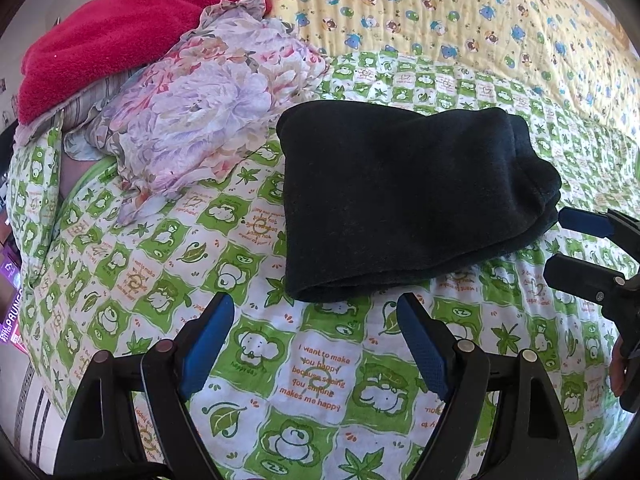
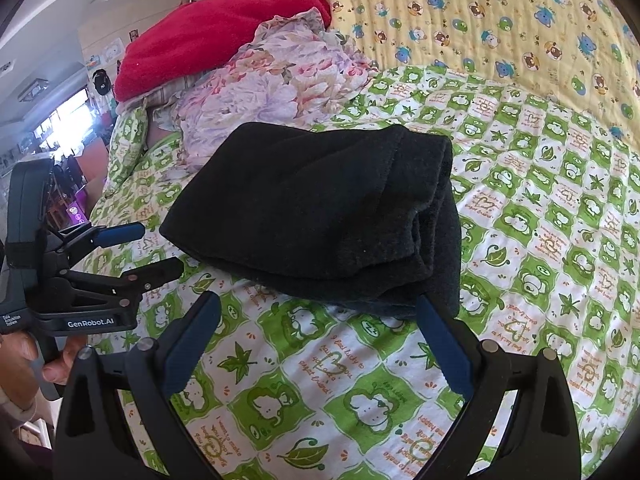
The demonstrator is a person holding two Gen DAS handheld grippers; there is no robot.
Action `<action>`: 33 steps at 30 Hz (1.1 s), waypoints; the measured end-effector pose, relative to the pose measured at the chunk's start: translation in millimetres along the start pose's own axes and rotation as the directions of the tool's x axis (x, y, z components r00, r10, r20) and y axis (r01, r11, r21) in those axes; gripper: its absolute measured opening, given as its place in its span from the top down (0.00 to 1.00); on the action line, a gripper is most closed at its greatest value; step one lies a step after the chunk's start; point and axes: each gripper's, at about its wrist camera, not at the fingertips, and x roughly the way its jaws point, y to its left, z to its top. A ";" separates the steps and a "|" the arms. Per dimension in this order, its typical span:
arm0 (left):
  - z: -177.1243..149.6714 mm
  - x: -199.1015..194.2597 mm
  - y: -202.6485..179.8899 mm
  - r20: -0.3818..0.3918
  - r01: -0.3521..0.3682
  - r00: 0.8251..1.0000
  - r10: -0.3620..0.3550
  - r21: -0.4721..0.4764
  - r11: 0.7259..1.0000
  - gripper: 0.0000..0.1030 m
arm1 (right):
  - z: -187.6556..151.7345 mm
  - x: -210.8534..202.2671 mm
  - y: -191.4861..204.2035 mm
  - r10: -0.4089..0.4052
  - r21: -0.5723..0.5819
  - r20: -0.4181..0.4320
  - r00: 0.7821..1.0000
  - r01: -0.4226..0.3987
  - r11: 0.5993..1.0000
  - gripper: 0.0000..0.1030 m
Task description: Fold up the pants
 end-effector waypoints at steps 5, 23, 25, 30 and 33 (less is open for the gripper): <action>0.5 0.6 0.0 -0.001 -0.002 1.000 0.002 0.000 1.000 0.19 | 0.4 1.9 1.2 0.003 -0.002 -0.003 1.000 -0.003 1.000 0.05; 0.8 2.2 1.1 -0.004 0.001 1.000 -0.001 0.004 1.000 0.18 | 0.6 3.4 1.5 0.006 -0.001 -0.004 1.000 -0.006 1.000 0.05; 1.3 2.9 1.5 -0.005 0.001 1.000 -0.001 0.004 1.000 0.18 | 0.9 4.1 1.3 0.008 0.000 -0.005 1.000 -0.008 1.000 0.05; 1.5 3.1 1.7 -0.003 0.002 1.000 -0.001 0.007 1.000 0.18 | 1.3 4.2 1.6 0.008 0.000 -0.003 1.000 -0.008 1.000 0.05; 1.6 2.6 1.5 -0.004 0.002 1.000 -0.002 0.007 1.000 0.18 | 1.8 3.8 1.7 0.011 -0.001 -0.002 1.000 -0.011 1.000 0.05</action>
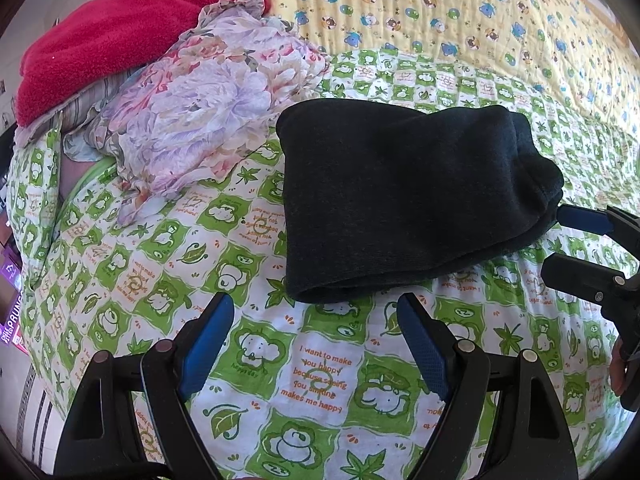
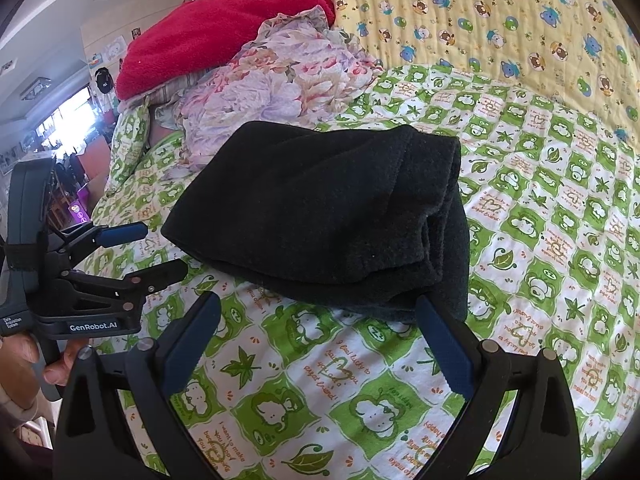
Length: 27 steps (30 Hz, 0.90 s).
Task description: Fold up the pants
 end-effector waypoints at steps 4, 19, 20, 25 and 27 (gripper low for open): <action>-0.1 -0.1 0.0 0.001 0.000 1.000 0.000 0.000 1.000 0.18 | 1.1 -1.3 -0.2 0.000 -0.001 0.003 1.000 0.000 1.000 0.05; 5.7 -3.0 -0.6 0.012 0.002 1.000 -0.002 0.002 1.000 0.18 | 4.1 -3.7 -0.2 0.003 -0.002 0.012 1.000 -0.003 1.000 0.05; 6.0 -3.6 -1.0 0.014 0.002 1.000 -0.002 0.004 1.000 0.18 | 4.4 -4.2 -0.6 0.003 -0.001 0.015 1.000 -0.003 1.000 0.05; 9.0 -4.5 -0.4 0.017 0.013 1.000 -0.013 -0.007 1.000 0.19 | 7.1 -8.9 -2.6 0.004 0.007 0.032 0.999 -0.005 1.000 0.05; 10.3 -4.4 0.1 0.021 0.012 1.000 -0.012 -0.016 1.000 0.19 | 8.7 -10.2 -3.6 0.002 0.006 0.036 0.999 -0.002 1.000 0.05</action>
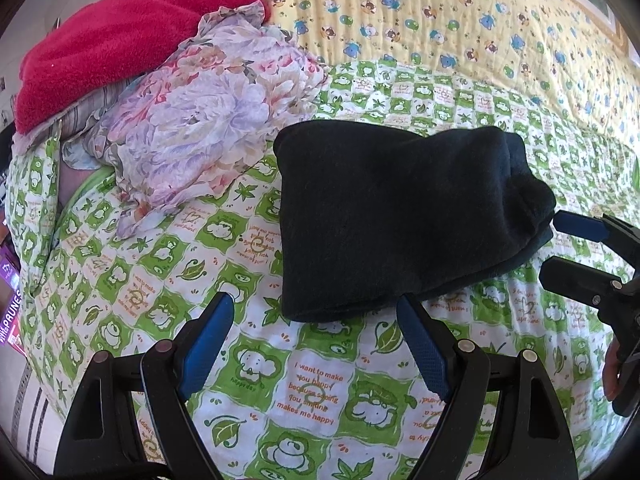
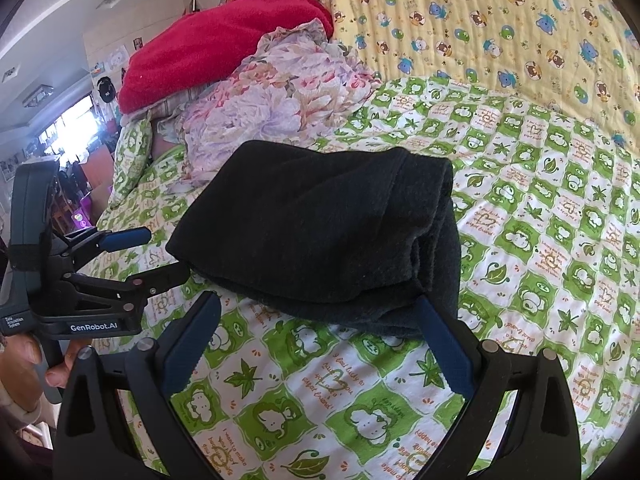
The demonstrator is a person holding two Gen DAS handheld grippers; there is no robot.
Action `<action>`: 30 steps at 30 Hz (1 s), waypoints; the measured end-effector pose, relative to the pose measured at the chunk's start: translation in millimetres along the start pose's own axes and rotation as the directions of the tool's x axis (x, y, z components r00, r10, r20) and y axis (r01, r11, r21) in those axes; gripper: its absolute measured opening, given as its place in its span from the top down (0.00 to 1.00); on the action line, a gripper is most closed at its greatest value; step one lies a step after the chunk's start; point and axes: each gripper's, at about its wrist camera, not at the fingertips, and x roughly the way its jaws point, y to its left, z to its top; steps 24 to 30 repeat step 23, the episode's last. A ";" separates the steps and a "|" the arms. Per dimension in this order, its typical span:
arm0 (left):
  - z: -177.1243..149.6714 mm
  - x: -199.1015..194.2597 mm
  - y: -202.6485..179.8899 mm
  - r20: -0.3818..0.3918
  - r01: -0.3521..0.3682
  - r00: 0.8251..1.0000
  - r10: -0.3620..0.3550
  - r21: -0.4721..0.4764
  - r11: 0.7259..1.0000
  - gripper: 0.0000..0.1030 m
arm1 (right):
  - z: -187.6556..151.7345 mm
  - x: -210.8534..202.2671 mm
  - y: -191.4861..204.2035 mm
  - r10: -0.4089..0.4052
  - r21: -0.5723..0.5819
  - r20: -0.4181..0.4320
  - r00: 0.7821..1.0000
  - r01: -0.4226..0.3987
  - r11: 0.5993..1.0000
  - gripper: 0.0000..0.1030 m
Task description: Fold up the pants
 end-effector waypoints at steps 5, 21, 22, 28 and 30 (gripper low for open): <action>3.4 -1.1 -0.4 0.022 -0.022 1.000 0.022 -0.004 1.000 0.19 | 2.0 -1.6 -2.9 -0.003 0.001 0.004 1.000 0.003 1.000 0.05; 16.5 1.5 -2.3 0.011 0.002 1.000 -0.001 -0.015 1.000 0.17 | 3.8 -2.8 -10.3 -0.017 0.018 0.011 1.000 0.017 1.000 0.05; 17.8 0.8 -2.6 0.015 0.001 1.000 -0.001 -0.014 1.000 0.17 | 4.6 -3.3 -10.2 -0.017 0.017 0.012 1.000 0.017 1.000 0.05; 19.1 -0.2 -3.3 0.019 0.003 1.000 -0.002 -0.012 1.000 0.17 | 5.4 -3.7 -10.1 -0.017 0.017 0.014 1.000 0.017 1.000 0.05; 19.1 -0.2 -3.3 0.019 0.003 1.000 -0.002 -0.012 1.000 0.17 | 5.4 -3.7 -10.1 -0.017 0.017 0.014 1.000 0.017 1.000 0.05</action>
